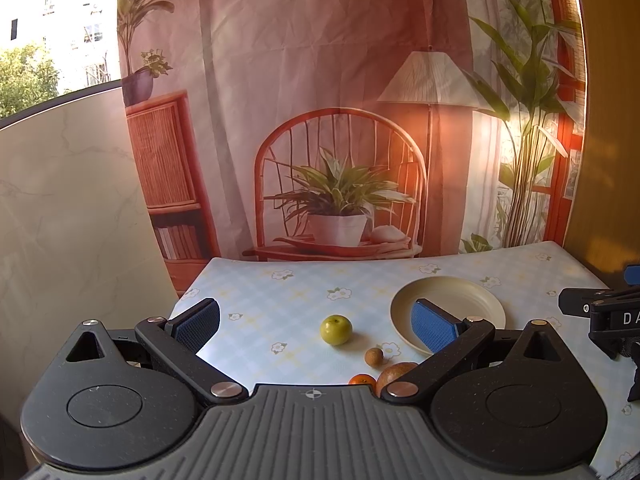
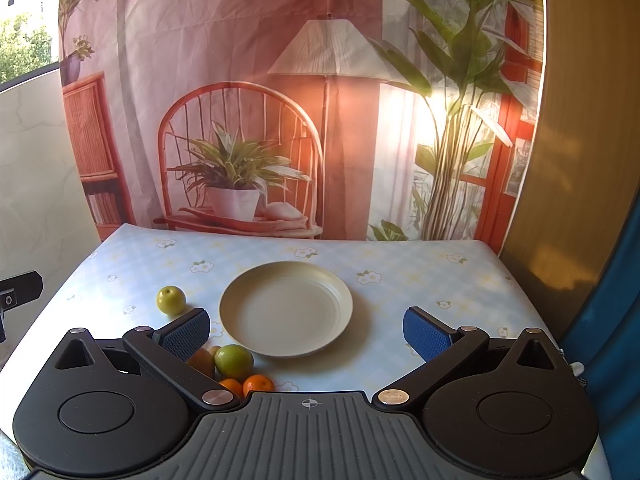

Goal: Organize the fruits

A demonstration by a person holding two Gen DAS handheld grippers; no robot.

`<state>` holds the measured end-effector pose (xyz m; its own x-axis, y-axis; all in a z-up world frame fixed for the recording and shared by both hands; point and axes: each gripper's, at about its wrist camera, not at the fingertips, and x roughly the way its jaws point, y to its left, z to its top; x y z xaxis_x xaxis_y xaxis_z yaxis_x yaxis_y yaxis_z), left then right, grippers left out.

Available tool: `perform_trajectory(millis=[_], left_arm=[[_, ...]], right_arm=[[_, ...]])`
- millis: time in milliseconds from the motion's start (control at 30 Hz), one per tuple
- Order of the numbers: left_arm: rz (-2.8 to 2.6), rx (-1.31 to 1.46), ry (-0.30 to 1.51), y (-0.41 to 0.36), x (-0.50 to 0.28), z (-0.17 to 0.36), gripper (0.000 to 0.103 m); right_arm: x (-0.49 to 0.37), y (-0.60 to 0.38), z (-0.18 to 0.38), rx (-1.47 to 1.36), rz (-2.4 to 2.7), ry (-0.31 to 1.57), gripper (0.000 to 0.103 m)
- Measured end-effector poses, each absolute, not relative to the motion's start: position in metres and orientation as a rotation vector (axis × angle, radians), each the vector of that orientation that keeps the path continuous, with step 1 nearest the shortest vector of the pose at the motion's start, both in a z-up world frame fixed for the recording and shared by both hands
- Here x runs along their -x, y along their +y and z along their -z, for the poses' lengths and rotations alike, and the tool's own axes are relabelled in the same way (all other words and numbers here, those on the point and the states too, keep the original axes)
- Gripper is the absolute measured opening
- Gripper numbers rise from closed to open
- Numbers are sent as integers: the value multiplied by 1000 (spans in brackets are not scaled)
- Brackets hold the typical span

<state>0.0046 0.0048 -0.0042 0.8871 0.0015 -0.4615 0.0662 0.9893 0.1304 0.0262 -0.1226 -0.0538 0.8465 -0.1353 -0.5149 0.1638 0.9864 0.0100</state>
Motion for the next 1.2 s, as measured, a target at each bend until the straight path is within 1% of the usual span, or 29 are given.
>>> perform_trajectory(millis=[467, 1200], left_arm=[[49, -103, 501, 12, -8, 6, 103], [21, -127, 495, 7, -6, 4, 103]], right_arm=[[-26, -123, 53, -54, 158, 539, 103], [-26, -122, 55, -53, 159, 539, 103]])
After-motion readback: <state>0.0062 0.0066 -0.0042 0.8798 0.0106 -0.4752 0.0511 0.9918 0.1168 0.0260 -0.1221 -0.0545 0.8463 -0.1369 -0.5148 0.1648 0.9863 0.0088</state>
